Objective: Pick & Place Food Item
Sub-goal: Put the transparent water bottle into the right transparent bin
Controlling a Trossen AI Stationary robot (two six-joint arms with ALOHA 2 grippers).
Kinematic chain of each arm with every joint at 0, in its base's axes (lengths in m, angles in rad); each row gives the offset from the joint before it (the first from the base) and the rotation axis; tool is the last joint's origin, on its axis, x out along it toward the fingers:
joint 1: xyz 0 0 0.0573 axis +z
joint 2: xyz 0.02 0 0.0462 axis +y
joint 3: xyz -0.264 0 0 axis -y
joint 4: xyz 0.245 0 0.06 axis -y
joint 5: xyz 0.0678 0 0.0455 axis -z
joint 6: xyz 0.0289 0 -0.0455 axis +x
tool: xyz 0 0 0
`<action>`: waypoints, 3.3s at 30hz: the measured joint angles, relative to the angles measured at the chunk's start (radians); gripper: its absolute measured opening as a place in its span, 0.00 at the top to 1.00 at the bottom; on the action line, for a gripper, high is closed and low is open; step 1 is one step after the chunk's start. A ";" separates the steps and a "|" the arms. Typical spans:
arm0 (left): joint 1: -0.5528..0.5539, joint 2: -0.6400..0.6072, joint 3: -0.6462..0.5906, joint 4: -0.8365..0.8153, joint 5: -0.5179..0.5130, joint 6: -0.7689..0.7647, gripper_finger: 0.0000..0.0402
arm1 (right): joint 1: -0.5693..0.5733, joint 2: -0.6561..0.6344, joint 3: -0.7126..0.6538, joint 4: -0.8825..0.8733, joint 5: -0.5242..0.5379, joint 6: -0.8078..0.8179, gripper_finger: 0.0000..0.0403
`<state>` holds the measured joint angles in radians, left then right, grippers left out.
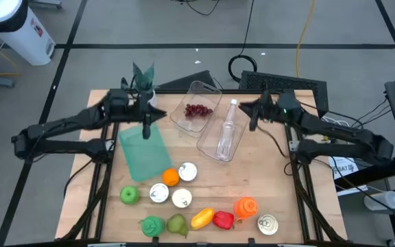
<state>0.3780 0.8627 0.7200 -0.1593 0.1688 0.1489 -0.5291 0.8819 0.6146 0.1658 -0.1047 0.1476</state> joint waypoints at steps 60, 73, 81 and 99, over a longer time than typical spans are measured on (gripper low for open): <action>-0.041 -0.145 -0.304 0.305 0.014 0.005 0.87 | -0.214 0.596 0.048 0.325 -0.264 0.290 0.35; -0.041 -0.145 -0.304 0.304 0.014 -0.001 0.87 | -0.150 0.597 0.047 0.413 -0.260 0.290 0.64; -0.041 -0.145 -0.304 0.303 0.014 -0.001 0.87 | -0.097 0.597 0.046 0.481 -0.260 0.269 0.72; -0.041 -0.145 -0.303 0.282 0.014 0.008 0.87 | 0.039 0.228 0.233 -0.157 -0.145 -0.126 0.61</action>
<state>0.3370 0.7177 0.4168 0.1226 0.1825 0.1572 -0.4904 1.1102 0.8477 0.0084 -0.2501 0.0215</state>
